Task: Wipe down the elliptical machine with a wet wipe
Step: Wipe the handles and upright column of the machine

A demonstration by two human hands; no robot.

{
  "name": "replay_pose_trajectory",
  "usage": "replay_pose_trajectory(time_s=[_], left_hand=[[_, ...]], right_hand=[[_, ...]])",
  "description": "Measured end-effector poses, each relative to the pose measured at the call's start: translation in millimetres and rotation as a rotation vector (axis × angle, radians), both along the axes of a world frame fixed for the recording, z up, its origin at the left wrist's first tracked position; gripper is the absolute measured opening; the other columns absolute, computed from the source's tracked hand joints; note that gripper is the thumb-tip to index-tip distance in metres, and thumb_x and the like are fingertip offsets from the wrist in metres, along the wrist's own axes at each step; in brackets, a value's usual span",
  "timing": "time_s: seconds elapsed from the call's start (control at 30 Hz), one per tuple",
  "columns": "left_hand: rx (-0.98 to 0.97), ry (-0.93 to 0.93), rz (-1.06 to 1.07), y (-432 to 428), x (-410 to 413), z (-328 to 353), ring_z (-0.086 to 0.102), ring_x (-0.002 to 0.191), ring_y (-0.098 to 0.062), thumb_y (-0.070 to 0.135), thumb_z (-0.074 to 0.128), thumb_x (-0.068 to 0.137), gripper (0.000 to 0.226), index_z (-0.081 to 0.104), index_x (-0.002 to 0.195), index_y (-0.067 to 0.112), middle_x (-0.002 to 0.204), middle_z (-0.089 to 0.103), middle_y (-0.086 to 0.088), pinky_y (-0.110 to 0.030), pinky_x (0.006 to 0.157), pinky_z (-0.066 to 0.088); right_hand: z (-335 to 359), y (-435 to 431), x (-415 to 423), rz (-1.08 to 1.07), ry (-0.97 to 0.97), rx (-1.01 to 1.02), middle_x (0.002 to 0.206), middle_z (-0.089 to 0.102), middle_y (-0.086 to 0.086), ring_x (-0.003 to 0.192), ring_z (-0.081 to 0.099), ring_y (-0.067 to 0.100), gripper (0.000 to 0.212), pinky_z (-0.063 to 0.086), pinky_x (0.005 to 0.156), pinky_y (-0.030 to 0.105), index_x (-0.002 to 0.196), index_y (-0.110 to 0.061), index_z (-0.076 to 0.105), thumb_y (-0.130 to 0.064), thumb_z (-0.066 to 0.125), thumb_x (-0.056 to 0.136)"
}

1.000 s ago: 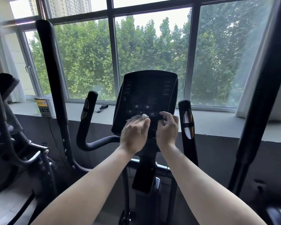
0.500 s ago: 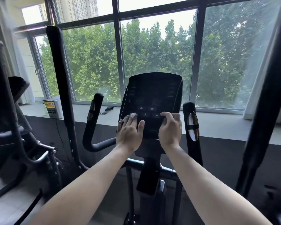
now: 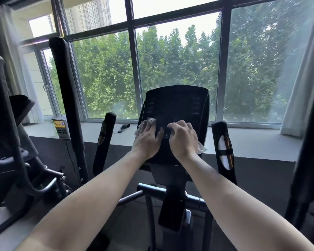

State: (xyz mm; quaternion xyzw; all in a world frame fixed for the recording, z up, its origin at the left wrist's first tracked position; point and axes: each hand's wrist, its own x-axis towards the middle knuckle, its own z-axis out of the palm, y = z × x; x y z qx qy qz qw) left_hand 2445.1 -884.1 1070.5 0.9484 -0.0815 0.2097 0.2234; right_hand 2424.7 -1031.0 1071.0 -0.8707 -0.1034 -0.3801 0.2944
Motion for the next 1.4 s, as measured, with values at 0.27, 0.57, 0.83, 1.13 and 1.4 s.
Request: replay_pose_trajectory(time_s=[0.27, 0.57, 0.83, 1.13, 1.4], left_hand=[[-0.092, -0.098, 0.015, -0.9, 36.3, 17.5, 0.002, 0.158, -0.018, 0.045, 0.029, 0.109, 0.062, 0.017, 0.163, 0.016, 0.171, 0.012, -0.002, -0.035, 0.127, -0.001], [0.003, -0.478, -0.137, 4.9, -10.8, -42.9, 0.041, 0.146, -0.016, 0.038, 0.029, 0.105, 0.053, 0.060, 0.142, 0.016, 0.148, 0.057, 0.004, -0.035, 0.119, 0.035], [-0.062, -0.043, 0.037, 5.9, 24.9, 12.5, -0.002, 0.158, -0.016, 0.051, 0.024, 0.109, 0.064, 0.011, 0.164, 0.022, 0.171, 0.005, 0.004, -0.036, 0.127, -0.001], [0.104, -0.396, -0.141, -16.5, -4.9, -24.4, 0.034, 0.150, -0.017, 0.045, 0.028, 0.107, 0.053, 0.048, 0.150, 0.022, 0.156, 0.047, 0.002, -0.041, 0.118, 0.036], [-0.021, -0.063, 0.046, 1.4, 14.9, 8.1, 0.001, 0.158, -0.016, 0.051, 0.023, 0.108, 0.063, 0.013, 0.164, 0.022, 0.171, 0.009, 0.003, -0.037, 0.128, 0.003]], right_hand=[[-8.6, 0.5, 5.7, -0.027, -0.032, 0.037, 0.116, 0.064, -0.003, 0.113, 0.052, 0.020, 0.039, 0.039, 0.104, 0.030, 0.125, -0.017, 0.070, -0.001, 0.052, 0.095], [-9.2, 0.7, 1.9, -0.024, -0.028, 0.049, 0.113, 0.065, -0.001, 0.112, 0.053, 0.022, 0.033, 0.039, 0.105, 0.032, 0.120, -0.016, 0.072, -0.003, 0.053, 0.096], [-8.2, -1.1, 0.1, -0.006, -0.006, 0.057, 0.112, 0.065, -0.001, 0.111, 0.052, 0.022, 0.032, 0.039, 0.104, 0.032, 0.115, -0.016, 0.073, -0.003, 0.051, 0.096], [-8.5, -1.2, 1.0, 0.015, -0.035, 0.155, 0.107, 0.065, -0.002, 0.107, 0.052, 0.020, 0.031, 0.042, 0.101, 0.033, 0.108, -0.017, 0.074, -0.005, 0.049, 0.095], [-11.2, -0.8, 3.3, 0.023, -0.050, 0.160, 0.109, 0.065, -0.002, 0.109, 0.054, 0.020, 0.030, 0.045, 0.100, 0.034, 0.111, -0.017, 0.073, -0.002, 0.053, 0.096]])
